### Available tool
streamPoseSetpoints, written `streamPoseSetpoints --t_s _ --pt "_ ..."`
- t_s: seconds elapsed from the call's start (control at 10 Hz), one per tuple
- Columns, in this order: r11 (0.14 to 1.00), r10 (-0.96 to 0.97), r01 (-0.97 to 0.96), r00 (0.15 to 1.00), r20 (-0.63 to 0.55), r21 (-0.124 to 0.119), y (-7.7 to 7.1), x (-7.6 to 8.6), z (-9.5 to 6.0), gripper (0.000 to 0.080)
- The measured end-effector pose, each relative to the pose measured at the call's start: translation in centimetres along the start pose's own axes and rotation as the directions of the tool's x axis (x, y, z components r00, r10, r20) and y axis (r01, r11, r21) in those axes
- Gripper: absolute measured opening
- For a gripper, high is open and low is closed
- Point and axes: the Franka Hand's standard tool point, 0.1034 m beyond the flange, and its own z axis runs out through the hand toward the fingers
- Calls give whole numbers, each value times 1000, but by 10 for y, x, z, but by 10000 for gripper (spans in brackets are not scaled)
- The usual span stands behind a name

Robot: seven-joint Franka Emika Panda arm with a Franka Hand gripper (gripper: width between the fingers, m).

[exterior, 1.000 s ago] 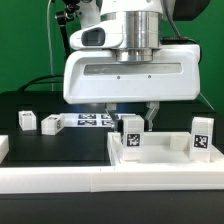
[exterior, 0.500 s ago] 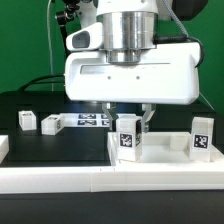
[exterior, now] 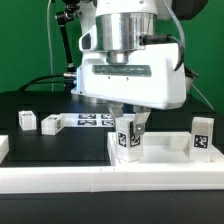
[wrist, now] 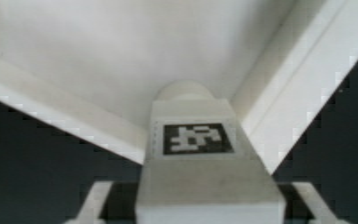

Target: Assemble square table

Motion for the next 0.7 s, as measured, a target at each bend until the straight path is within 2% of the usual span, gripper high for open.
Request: streamPoseSetpoints --t_s 0.3,0.7 --pt "982 188 -188 982 8 2 0 -1 0 290" --pt "907 421 -422 906 35 5 0 -2 1 290"
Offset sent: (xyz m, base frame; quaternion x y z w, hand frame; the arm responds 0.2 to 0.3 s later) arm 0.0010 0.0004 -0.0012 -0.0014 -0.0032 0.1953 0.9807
